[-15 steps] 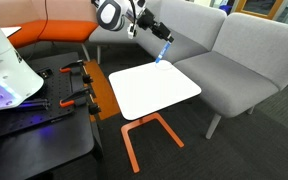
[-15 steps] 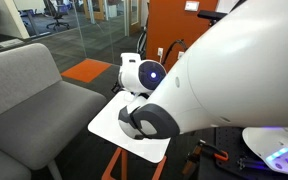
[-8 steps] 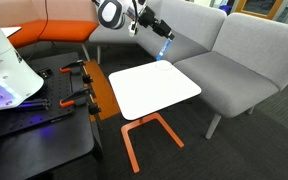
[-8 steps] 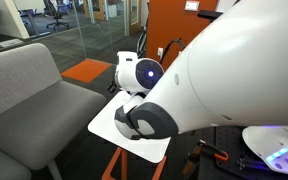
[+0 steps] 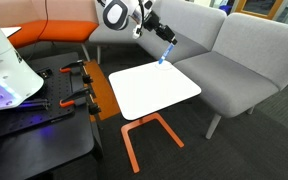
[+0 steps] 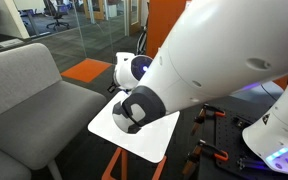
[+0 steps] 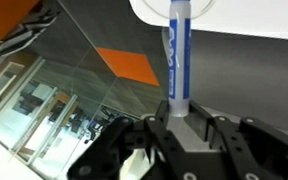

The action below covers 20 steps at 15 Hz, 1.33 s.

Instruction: Move the marker on the table to the right

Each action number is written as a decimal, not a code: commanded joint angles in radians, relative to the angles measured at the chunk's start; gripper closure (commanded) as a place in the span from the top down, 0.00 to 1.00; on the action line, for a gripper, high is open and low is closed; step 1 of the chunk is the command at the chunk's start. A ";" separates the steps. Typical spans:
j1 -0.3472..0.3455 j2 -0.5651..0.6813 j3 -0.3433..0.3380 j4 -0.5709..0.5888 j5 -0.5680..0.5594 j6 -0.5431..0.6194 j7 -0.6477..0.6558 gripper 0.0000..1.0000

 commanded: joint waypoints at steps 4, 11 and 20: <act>-0.160 -0.091 0.091 0.011 -0.072 0.017 0.003 0.06; -0.238 -0.148 0.159 -0.017 -0.072 0.022 -0.001 0.06; -0.259 -0.185 0.174 -0.045 -0.068 0.030 -0.008 1.00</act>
